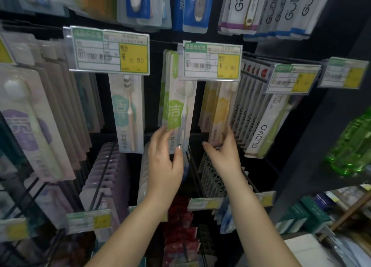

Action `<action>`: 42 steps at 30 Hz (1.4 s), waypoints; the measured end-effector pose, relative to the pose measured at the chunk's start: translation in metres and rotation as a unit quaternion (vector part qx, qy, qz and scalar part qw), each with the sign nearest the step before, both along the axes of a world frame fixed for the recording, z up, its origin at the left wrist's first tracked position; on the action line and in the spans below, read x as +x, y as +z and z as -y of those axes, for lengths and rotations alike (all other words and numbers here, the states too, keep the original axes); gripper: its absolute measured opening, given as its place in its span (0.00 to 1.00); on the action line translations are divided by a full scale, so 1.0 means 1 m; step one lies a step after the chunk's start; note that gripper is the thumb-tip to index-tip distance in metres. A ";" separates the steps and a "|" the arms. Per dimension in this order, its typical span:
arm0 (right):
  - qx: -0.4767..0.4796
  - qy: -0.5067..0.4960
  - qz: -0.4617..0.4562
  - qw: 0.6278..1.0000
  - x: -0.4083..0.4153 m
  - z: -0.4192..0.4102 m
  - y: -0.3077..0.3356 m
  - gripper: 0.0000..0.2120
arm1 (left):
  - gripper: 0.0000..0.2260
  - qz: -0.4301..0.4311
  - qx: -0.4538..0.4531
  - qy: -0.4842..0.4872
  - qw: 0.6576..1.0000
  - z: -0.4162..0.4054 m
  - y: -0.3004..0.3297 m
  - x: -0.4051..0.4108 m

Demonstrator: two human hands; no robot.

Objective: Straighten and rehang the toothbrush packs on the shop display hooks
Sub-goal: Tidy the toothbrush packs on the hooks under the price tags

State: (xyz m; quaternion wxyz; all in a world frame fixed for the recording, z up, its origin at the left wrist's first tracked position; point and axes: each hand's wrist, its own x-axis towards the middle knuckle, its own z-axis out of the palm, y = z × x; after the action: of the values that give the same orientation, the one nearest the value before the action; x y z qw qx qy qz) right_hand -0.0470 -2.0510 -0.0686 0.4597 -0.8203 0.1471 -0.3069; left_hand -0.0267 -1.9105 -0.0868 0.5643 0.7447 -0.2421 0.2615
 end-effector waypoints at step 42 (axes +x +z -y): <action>0.136 0.094 0.033 0.986 0.015 -0.036 0.004 0.33 | 0.21 -0.039 0.127 -0.059 0.989 -0.002 -0.015 -0.008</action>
State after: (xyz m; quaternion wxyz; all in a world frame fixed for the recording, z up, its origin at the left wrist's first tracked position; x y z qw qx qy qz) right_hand -0.0318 -2.0154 -0.0649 0.5980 -0.7499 0.0948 -0.2665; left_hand -0.0352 -1.9084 -0.1022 0.4883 0.8047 -0.2946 0.1651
